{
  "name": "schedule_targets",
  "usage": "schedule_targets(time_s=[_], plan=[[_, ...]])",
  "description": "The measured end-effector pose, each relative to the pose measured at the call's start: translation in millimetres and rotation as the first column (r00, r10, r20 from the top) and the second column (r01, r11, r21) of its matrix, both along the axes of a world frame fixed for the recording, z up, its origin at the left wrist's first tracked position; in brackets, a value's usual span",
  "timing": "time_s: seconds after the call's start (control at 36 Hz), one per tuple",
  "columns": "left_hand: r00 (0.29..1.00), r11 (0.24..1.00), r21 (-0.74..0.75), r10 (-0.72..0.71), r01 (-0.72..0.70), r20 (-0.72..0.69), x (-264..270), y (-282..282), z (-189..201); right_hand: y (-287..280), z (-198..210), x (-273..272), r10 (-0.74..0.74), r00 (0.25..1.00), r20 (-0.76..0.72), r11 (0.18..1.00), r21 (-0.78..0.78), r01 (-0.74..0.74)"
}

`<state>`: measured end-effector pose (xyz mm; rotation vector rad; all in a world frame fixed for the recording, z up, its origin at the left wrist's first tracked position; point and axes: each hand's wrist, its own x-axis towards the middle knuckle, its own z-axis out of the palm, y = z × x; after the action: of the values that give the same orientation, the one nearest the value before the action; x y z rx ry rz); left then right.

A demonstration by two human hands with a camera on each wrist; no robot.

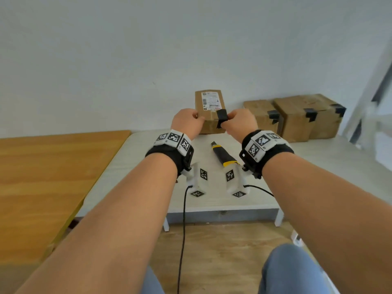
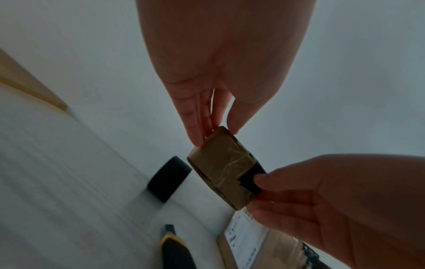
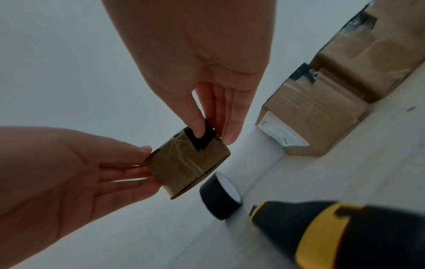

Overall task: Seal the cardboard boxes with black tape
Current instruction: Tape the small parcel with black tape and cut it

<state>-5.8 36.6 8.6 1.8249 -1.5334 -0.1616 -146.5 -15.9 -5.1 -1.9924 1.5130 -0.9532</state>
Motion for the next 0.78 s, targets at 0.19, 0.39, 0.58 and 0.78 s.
schedule_targets(time_s=[0.19, 0.39, 0.58, 0.78], plan=[[0.998, 0.998, 0.037, -0.050, 0.051, -0.025, -27.4, -33.4, -10.1, -24.4, -5.4, -27.8, -0.085, 0.996, -0.015, 0.995, 0.055, 0.086], [0.997, 0.986, 0.145, -0.074, 0.077, -0.027, -32.1, -53.5, -29.7, -35.3, -22.1, -27.9, -0.085, 0.996, -0.027, 0.991, 0.105, 0.088], [0.992, 0.949, 0.291, -0.104, 0.119, -0.067, -38.4, -62.2, -46.5, -44.5, -37.1, -23.9, -0.023, 0.992, -0.121, 0.985, 0.167, 0.043], [0.988, 0.909, 0.389, -0.155, 0.149, -0.016, -40.8, -74.1, -52.1, -56.2, -47.2, -24.6, 0.006, 0.978, -0.209, 0.973, 0.227, 0.042]])
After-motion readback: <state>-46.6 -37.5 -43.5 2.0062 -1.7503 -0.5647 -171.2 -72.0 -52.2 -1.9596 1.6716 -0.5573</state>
